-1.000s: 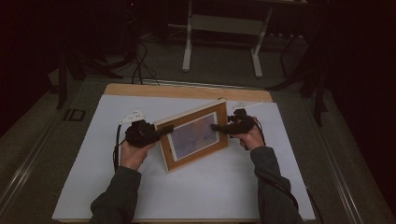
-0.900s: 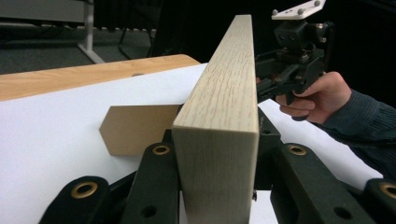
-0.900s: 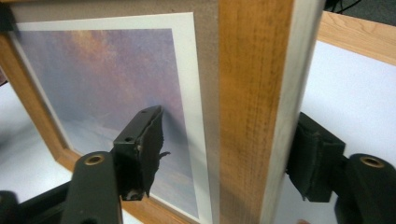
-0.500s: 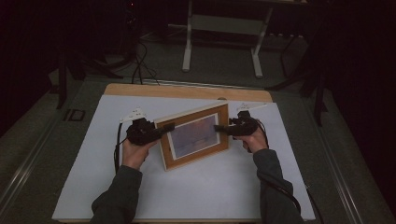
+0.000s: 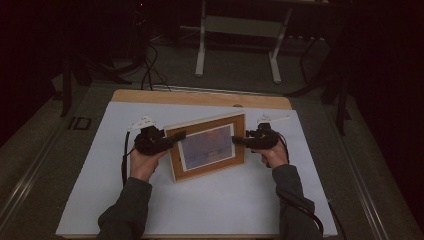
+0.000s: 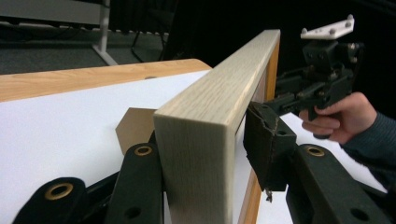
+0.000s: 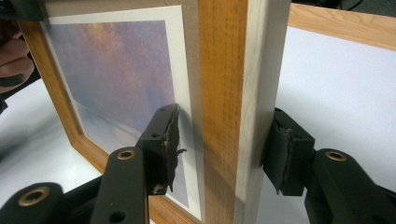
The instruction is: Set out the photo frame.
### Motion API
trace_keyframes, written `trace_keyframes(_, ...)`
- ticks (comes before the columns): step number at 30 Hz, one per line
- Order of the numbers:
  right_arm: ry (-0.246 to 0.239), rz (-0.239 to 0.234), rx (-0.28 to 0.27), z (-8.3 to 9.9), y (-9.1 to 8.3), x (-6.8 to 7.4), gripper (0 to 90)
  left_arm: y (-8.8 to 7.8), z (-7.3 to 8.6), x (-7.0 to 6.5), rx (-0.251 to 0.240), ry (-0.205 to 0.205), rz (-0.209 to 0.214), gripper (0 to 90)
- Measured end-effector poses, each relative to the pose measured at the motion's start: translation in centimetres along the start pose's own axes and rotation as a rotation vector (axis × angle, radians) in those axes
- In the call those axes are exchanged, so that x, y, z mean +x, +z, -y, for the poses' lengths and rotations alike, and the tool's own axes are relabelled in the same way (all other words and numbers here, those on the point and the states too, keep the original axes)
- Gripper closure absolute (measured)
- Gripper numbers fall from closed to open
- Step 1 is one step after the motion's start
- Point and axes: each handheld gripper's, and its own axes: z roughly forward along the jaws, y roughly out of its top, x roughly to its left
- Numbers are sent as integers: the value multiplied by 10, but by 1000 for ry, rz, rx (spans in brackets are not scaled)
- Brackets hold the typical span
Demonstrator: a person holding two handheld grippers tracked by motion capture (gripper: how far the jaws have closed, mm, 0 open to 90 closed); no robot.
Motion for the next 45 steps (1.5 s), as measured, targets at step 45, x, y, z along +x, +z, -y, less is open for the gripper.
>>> trace_keyframes(45, 11, 56, -32, 23, -16, 14, 628, -20, -2, 3, -23, -10, -26, 594)
